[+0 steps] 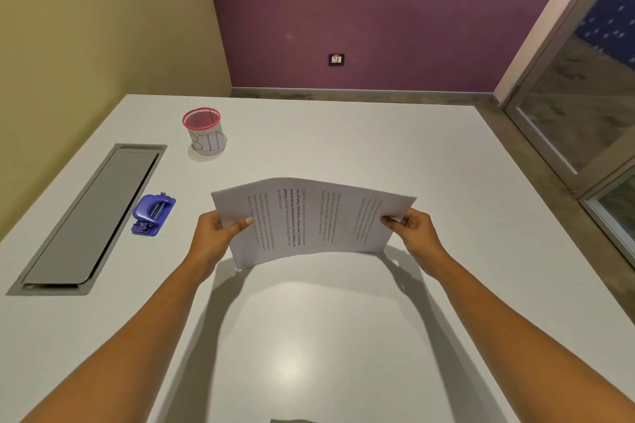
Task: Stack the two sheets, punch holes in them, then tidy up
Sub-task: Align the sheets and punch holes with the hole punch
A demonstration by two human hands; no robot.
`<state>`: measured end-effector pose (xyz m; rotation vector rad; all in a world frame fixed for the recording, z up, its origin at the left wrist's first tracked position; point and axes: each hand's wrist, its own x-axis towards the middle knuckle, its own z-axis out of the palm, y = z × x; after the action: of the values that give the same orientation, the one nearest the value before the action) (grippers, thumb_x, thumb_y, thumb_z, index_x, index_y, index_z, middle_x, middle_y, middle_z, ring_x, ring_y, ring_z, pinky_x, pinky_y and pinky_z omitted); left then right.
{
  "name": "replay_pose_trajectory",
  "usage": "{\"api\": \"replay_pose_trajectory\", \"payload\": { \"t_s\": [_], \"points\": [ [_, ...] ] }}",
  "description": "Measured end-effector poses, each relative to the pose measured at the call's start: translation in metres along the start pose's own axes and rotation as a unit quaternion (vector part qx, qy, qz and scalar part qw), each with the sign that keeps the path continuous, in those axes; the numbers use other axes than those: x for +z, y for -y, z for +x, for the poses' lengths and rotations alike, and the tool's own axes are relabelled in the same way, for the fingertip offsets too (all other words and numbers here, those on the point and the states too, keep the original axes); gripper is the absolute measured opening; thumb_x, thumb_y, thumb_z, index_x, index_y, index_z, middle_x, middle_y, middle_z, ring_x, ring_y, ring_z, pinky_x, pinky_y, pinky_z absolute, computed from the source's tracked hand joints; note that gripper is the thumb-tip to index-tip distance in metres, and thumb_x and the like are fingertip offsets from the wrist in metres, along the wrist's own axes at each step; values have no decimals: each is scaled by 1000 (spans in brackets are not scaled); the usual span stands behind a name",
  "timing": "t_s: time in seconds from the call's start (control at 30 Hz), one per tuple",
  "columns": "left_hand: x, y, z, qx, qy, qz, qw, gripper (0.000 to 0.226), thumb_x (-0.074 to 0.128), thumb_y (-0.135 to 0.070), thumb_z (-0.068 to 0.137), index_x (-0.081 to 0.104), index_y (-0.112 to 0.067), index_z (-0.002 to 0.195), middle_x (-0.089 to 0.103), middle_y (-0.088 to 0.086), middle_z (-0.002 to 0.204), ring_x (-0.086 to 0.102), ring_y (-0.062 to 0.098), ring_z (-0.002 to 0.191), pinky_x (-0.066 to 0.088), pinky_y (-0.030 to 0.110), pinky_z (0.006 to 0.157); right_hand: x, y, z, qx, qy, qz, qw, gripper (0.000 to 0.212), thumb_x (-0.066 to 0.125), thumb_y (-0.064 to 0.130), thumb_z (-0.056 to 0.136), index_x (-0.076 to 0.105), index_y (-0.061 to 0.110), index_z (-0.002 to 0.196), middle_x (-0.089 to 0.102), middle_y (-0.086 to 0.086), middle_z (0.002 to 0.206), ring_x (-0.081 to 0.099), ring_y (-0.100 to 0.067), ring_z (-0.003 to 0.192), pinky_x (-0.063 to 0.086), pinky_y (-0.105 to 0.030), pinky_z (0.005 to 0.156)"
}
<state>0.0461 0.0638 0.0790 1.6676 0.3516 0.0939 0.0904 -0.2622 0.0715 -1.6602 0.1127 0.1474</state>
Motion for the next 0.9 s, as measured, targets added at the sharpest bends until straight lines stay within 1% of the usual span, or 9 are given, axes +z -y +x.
{"api": "replay_pose_trajectory", "payload": {
  "t_s": [0.1,0.27,0.4,0.43,0.5,0.57,0.67,0.8,0.9],
  "points": [
    [0,-5,2,8,-2,-7,1000,23,67,-8,81,64,-23,97,68,-11,90,63,7,83,47,20,67,1,3,3,-4,-10,4,1000,20,62,3,84,65,19,95,67,4,93,62,-1,86,47,-15,75],
    [2,-4,0,-4,-1,-7,1000,18,64,-13,84,62,-19,102,67,-9,90,63,7,81,46,21,65,0,4,3,-8,-8,4,1000,24,65,4,83,65,18,101,68,4,97,64,0,86,51,-10,69],
    [3,0,-2,-11,-19,-11,1000,13,61,-16,87,63,-19,100,67,-10,85,64,4,74,46,19,61,0,-2,1,-15,-50,-44,998,36,66,7,83,57,11,117,62,0,112,56,-10,106,45,-20,89],
    [3,0,-2,-12,-25,-15,1000,13,60,-16,87,63,-19,100,67,-10,85,64,5,75,46,19,61,-1,-4,0,-15,-68,-55,996,37,66,8,83,56,10,118,61,-2,112,55,-11,107,45,-18,86],
    [3,0,-1,-14,-35,-25,999,12,60,-15,88,63,-18,99,67,-7,87,64,7,77,47,22,63,0,-8,-4,-8,-95,-63,994,35,66,8,83,56,8,116,61,-4,106,56,-13,101,48,-7,70],
    [2,1,-1,-20,-48,-38,998,14,59,-15,88,64,-16,101,68,-3,91,65,11,79,49,26,66,2,-14,-7,12,-103,-54,993,28,66,6,82,59,5,109,62,-3,92,60,-11,87,52,-11,66],
    [4,5,-1,-35,-68,-64,995,25,59,-13,88,62,-9,112,67,5,100,65,22,86,50,33,77,11,-25,-12,66,-76,-73,992,18,64,4,83,64,-1,101,63,-2,79,58,-7,72,48,-15,68],
    [14,11,-6,-68,-112,-133,982,32,57,-6,89,57,-4,120,64,11,109,62,28,100,48,42,94,33,-37,-20,138,-5,-77,987,14,59,5,87,66,-4,97,64,-14,92,60,-21,81,49,-18,67],
    [25,16,-9,-103,-154,-178,966,32,58,-6,88,56,-4,120,63,16,119,61,29,103,47,46,97,55,-38,-24,202,29,-24,979,17,58,16,90,64,0,91,63,-13,88,61,-22,76,54,-24,73]
  ]
}}
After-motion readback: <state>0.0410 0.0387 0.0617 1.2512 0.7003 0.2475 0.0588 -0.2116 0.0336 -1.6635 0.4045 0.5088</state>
